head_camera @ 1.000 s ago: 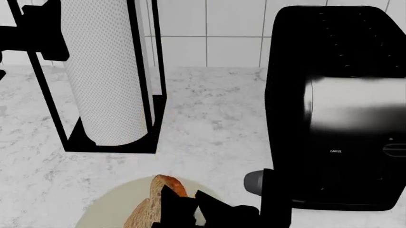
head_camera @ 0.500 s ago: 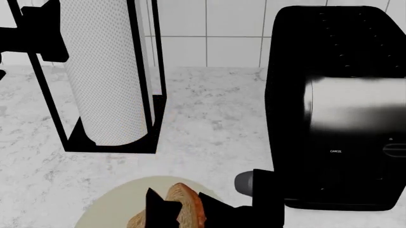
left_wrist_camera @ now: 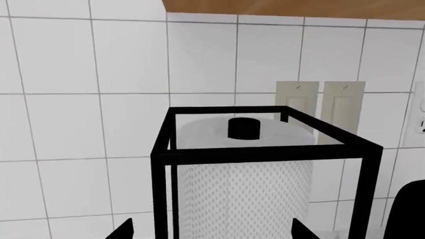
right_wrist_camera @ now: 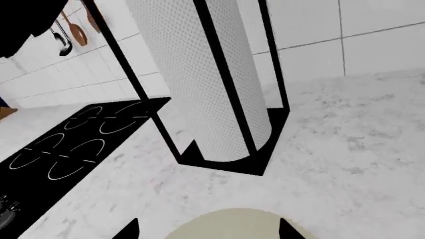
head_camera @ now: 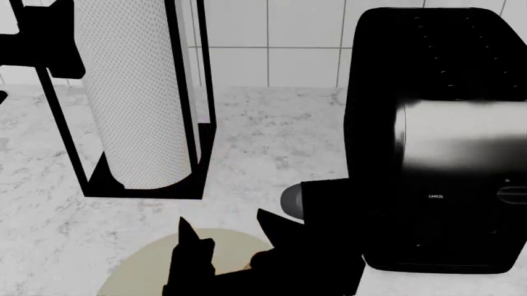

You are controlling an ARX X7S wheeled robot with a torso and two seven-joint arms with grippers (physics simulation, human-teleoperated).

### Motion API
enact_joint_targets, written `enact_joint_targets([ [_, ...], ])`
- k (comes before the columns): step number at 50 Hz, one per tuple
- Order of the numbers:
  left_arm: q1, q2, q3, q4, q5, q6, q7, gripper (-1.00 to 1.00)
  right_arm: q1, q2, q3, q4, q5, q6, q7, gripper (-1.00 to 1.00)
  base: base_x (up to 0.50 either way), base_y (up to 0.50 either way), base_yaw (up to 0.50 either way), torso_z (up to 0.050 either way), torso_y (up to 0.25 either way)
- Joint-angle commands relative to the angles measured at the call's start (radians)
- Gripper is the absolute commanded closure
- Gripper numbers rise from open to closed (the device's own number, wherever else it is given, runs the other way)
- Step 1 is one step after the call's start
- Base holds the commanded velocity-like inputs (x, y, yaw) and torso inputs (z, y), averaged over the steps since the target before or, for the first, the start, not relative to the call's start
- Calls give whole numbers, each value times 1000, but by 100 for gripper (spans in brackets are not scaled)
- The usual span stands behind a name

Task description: Place the toasted item on a plate.

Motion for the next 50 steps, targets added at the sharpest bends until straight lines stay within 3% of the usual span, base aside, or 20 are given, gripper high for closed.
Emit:
enact_joint_targets([
  [1, 4, -3, -19, 12, -18, -9, -9, -100, 138, 39, -42, -31, 96, 60, 130, -100, 0, 0, 0, 0, 0],
  [25, 52, -30, -101, 120, -104, -92, -51, -100, 439, 245, 33, -74, 484, -23, 410, -100, 0, 0, 0, 0, 0],
  [38, 102, -78, -259, 260, -236, -219, -100, -100, 575, 367, 57, -114, 667, -97, 523, -100, 0, 0, 0, 0, 0],
  [45, 133, -100, -368, 332, -347, -304, -139, -100, 617, 465, 99, -115, 730, -105, 544, -100, 0, 0, 0, 0, 0],
  [50, 166, -157, -446, 360, -586, -335, -280, -100, 618, 540, 157, -93, 746, -93, 530, -100, 0, 0, 0, 0, 0],
])
